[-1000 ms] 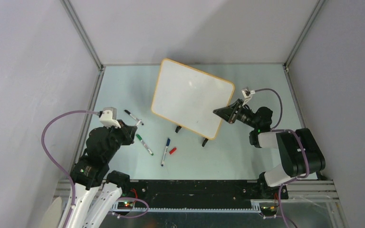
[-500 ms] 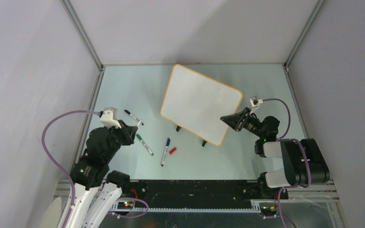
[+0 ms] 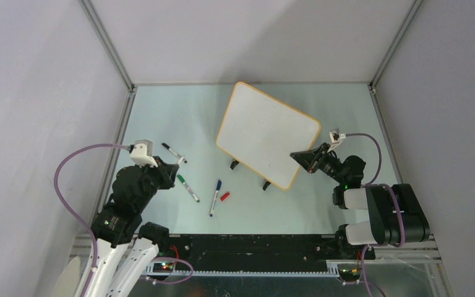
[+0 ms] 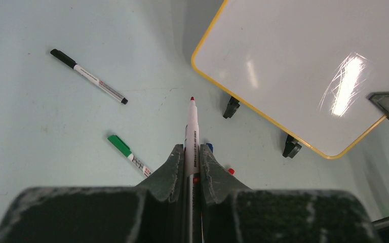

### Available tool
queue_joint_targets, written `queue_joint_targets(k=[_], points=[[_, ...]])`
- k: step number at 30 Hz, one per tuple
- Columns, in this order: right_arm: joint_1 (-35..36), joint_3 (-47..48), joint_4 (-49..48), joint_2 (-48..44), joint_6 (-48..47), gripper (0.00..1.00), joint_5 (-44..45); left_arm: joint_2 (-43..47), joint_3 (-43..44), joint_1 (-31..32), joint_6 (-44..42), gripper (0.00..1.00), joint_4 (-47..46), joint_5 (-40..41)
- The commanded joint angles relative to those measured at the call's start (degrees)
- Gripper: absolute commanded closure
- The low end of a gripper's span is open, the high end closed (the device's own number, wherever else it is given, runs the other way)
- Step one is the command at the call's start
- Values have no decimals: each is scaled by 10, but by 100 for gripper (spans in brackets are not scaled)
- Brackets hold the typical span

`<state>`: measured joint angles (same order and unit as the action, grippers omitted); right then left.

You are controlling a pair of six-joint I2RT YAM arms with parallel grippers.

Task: Write a sentence on the whiteboard
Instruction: Adjust the whiteboard on the whiteboard stand.

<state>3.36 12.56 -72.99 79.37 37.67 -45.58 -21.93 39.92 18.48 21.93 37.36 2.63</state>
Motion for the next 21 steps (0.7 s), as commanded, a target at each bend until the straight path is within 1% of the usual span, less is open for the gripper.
queue_joint_targets(k=[1, 5, 6, 7, 8, 9, 10, 11, 12, 13, 14, 15, 17, 21], points=[[-2, -18, -117, -13, -14, 100, 20, 5, -2, 6, -14, 100, -12, 8], [10, -36, -121, -6, -25, 100, 18, 5, -2, 8, -14, 100, -12, 7], [17, -41, -121, -8, -27, 96, 20, 5, -2, 8, -14, 100, -12, 7], [22, -44, -121, -9, -29, 90, 24, 5, -2, 9, -14, 100, -12, 7], [23, -48, -121, -10, -28, 77, 26, 4, -2, 9, -14, 100, -12, 8], [25, -51, -121, -12, -26, 69, 28, 5, -2, 10, -14, 100, -12, 8], [26, -51, -119, -12, -23, 57, 30, 5, -2, 10, -14, 100, -11, 10], [28, -51, -116, -13, -15, 53, 35, 5, -2, 10, -14, 100, -10, 11], [28, -51, -108, -14, -11, 41, 40, 6, -1, 10, -14, 100, -10, 13], [27, -51, -104, -15, -4, 36, 41, 6, -1, 11, -14, 100, -9, 14], [26, -53, -98, -16, -2, 28, 44, 6, -1, 12, -13, 100, -10, 16], [25, -59, -96, -19, 1, 24, 46, 7, -1, 13, -13, 100, -9, 17], [25, -70, -93, -26, 5, 17, 50, 8, -1, 15, -13, 100, -9, 18], [25, -91, -68, -53, 11, 16, 58, 7, -2, 16, -13, 100, -10, 18]])
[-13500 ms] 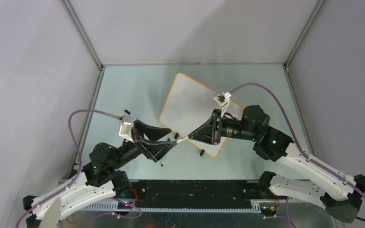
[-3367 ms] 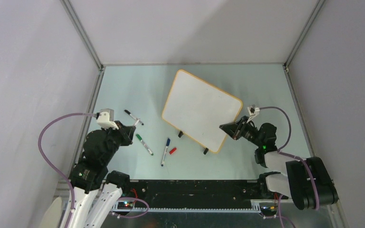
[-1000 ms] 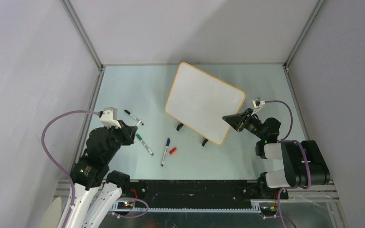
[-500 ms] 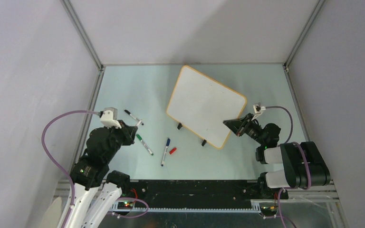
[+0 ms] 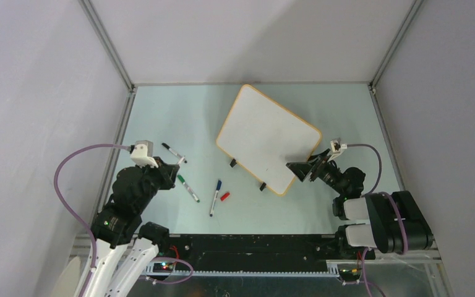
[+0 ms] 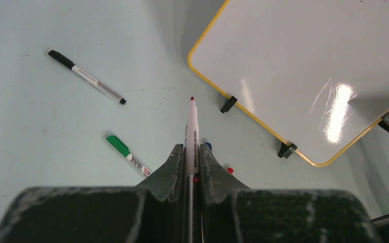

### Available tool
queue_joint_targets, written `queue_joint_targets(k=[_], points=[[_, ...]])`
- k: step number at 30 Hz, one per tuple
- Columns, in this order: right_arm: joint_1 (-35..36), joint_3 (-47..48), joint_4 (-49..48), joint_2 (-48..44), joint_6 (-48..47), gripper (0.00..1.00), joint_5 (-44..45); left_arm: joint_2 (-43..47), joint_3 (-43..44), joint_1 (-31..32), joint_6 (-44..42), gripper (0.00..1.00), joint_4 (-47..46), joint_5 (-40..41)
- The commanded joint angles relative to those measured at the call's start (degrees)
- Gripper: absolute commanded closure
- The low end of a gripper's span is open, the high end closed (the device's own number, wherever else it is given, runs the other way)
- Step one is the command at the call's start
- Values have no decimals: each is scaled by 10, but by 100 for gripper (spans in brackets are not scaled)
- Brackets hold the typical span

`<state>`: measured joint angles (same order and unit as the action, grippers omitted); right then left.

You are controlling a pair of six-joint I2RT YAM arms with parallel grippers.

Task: Write a sentence on the whiteboard
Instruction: Adjust the whiteboard on the whiteboard stand, then move the whiteboard to the center of the board.

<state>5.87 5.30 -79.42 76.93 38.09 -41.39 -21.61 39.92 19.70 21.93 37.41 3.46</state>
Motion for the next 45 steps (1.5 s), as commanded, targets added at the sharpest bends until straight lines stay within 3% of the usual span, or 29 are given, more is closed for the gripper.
queue_joint_targets(k=[1, 10, 17, 23, 30, 40, 45], points=[[0, -22, 19, -44, 4, 16, 22, 3, -1, 5, -13, 100, -10, 10], [22, -47, 232, -172, -38, 18, 79, -2, -1, 9, -13, 100, -9, 12], [59, -63, 319, -221, -25, 16, 126, -10, -2, 9, -13, 100, -9, 14], [123, -70, 333, -216, -18, 13, 178, -18, -1, 9, -13, 100, -8, 13], [213, -57, 278, -102, -5, 12, 254, -24, 0, 9, -13, 100, -9, 9], [255, -18, 93, 134, 35, 14, 239, -13, -1, 9, -13, 100, -9, 11], [266, -2, 71, 168, 39, 13, 254, -6, -1, 9, -13, 100, -9, 9]])
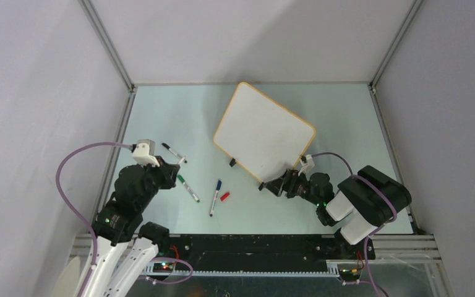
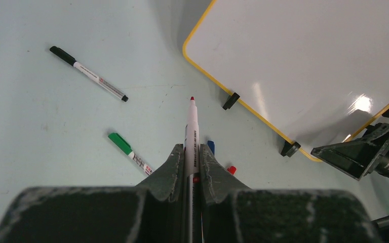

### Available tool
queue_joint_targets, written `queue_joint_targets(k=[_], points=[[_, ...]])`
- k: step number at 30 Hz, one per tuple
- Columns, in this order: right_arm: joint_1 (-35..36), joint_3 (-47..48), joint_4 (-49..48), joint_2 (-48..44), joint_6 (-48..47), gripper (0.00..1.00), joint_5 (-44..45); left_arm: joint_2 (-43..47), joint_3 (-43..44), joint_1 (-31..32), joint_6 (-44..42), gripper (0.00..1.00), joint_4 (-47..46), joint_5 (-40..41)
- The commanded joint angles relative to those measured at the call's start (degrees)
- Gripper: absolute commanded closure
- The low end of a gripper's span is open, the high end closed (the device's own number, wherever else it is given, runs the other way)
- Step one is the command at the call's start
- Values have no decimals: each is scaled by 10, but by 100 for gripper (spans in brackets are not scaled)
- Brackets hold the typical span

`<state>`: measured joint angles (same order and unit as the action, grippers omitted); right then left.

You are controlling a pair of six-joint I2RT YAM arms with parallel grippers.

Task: Write a sentence on the whiteboard
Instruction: Move the whiteboard to the center of the board.

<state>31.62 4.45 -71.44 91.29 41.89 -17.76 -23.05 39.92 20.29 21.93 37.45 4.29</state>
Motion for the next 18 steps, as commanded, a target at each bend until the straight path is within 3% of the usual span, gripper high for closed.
queue_joint_targets(k=[1, 9, 12, 18], points=[[9, 6, -10, 22, 1, 14, 24, 9, -1, 4, -13, 100, -10, 1], [-42, 3, -18, 25, 21, 25, 6, 10, -1, 4, -13, 100, -10, 0], [-65, 2, -64, 61, 40, 44, -22, 10, -1, 4, -14, 100, -10, -1], [-99, 12, -146, 145, 87, 61, -79, 11, -1, 4, -13, 100, -10, -1]])
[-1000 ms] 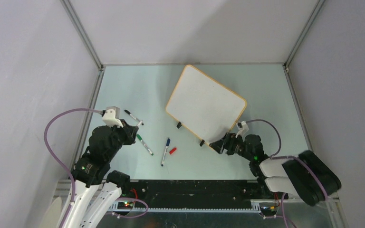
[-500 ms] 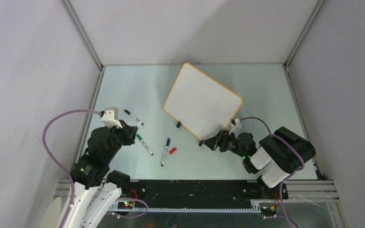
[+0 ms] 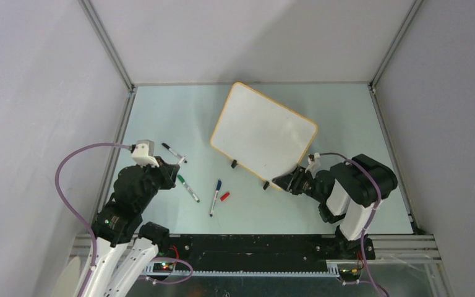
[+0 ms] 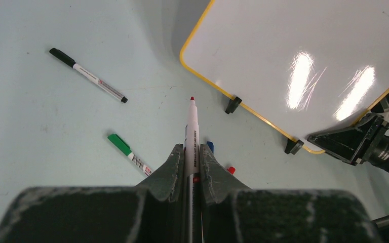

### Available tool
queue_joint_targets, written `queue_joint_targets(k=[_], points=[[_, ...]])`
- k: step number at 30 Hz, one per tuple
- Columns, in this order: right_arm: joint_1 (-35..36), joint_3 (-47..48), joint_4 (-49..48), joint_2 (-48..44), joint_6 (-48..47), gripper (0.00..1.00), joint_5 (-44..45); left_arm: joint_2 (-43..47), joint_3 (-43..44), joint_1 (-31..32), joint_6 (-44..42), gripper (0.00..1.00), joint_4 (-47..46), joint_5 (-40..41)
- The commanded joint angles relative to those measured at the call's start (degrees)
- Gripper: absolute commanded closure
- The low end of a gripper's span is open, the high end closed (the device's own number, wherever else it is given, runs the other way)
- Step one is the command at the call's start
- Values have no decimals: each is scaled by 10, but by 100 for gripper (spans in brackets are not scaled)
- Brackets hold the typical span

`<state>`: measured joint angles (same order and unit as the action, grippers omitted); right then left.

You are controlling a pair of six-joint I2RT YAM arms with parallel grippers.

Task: Write a sentence on the whiteboard
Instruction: Move the whiteboard to the center of the board.

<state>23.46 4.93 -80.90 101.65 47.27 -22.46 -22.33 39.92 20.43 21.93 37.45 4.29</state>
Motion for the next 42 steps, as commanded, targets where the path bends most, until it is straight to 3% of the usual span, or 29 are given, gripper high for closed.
queue_joint_targets(k=[1, 11, 31, 42], points=[[-18, 11, -52, 43, 35, 62, -36, 3, -1, 3, -13, 100, -10, -1], [-28, 33, -53, 59, 32, 70, -53, 2, -1, 3, -13, 100, -10, -2], [1, 120, -52, 124, 41, 70, -44, -9, -1, 3, -13, 100, -10, 4], [-17, 88, -54, 77, 33, 66, -41, -18, 0, 3, -12, 100, -7, 10]])
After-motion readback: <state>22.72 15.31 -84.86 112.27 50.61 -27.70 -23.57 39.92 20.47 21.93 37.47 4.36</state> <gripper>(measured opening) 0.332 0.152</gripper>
